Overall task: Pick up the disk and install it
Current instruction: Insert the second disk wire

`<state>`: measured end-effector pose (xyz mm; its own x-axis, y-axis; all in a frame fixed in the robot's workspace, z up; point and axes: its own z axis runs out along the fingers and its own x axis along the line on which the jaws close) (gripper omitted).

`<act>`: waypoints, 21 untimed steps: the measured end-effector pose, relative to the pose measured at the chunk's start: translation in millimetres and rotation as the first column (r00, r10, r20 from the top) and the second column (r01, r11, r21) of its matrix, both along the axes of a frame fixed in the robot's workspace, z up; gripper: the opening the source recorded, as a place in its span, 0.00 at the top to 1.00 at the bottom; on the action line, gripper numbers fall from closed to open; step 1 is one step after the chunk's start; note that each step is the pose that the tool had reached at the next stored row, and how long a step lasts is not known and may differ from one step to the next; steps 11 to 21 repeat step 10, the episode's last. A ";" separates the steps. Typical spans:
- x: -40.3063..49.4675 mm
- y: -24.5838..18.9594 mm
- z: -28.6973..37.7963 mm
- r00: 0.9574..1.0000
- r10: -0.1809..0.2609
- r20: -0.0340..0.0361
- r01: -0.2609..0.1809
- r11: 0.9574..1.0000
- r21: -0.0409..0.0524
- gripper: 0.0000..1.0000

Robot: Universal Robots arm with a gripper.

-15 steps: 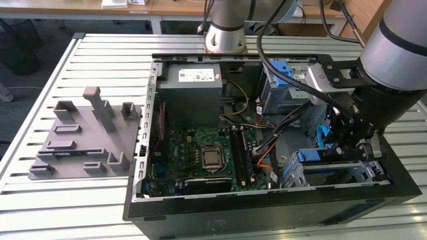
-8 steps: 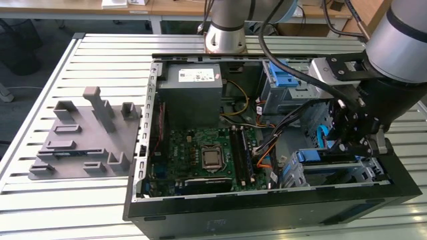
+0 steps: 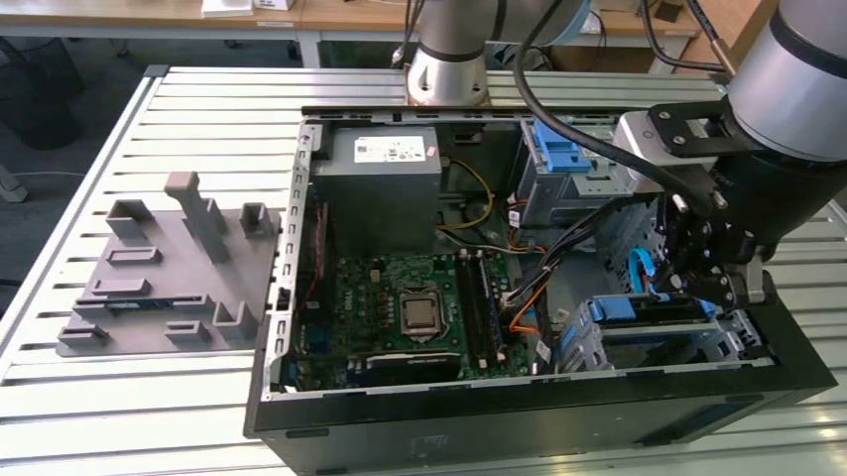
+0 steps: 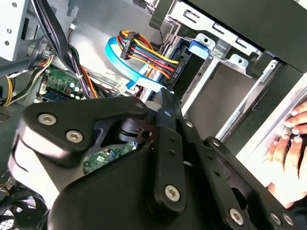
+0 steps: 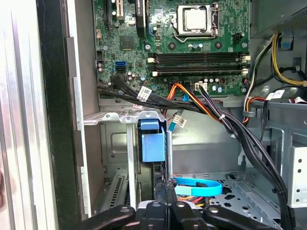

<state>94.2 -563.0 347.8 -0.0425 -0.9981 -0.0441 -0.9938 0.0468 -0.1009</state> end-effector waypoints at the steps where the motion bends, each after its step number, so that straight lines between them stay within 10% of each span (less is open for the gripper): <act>1: 0.0 0.0 0.0 1.000 0.000 0.000 0.000 1.000 0.000 0.89; 21: 0.0 0.0 0.2 1.000 0.000 0.000 0.000 1.000 0.000 0.89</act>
